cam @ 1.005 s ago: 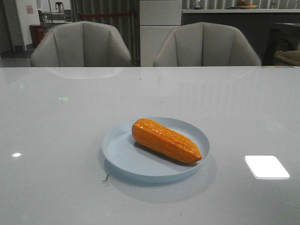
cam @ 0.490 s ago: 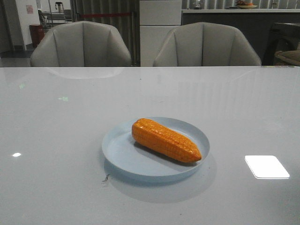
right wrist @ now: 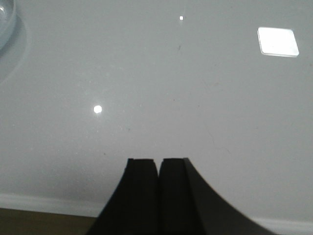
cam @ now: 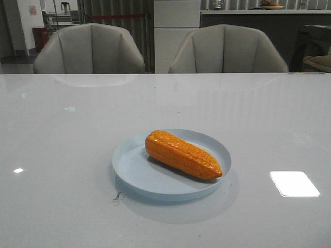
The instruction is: Place corn on plate with both arms
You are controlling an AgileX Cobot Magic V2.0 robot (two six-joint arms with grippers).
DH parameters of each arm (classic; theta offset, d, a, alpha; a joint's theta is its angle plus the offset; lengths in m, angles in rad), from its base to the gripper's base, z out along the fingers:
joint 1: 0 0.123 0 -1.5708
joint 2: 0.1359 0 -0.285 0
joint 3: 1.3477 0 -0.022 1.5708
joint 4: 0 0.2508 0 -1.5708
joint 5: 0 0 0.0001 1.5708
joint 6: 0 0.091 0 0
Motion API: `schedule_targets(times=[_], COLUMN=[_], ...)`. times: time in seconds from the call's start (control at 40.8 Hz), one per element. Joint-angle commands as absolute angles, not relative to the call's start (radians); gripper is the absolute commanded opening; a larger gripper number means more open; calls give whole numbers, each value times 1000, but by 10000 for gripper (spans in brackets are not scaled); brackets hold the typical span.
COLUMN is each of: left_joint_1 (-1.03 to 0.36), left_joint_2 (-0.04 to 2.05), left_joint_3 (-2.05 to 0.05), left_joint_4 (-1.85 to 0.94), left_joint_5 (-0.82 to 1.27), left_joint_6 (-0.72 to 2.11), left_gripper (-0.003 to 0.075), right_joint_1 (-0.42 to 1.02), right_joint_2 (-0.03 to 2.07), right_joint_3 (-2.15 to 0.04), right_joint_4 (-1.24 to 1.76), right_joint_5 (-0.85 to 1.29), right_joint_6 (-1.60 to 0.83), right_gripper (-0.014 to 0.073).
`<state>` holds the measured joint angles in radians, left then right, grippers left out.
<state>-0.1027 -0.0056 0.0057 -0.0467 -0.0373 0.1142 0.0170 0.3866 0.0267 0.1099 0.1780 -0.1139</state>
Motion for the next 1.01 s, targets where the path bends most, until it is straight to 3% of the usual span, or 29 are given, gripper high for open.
schedule_targets(times=[0.0,0.441,0.981], left_joint_1=[-103,-103,-103], left_joint_2=[-21,-21,-21], left_joint_3=[43,43,43], left_joint_4=[-47,-47,-47], left_joint_5=[-118,-118,-118], left_joint_6=[105,105,105], left_gripper=[96,96,96], right_joint_1=[18,18,18], right_joint_2=[280,-37,-34], right_joint_3=[7,7,7], right_joint_4=[109,109,109], right_joint_5=[120,120,117], right_joint_6=[-115,-115,-115], right_gripper=[28,28,28])
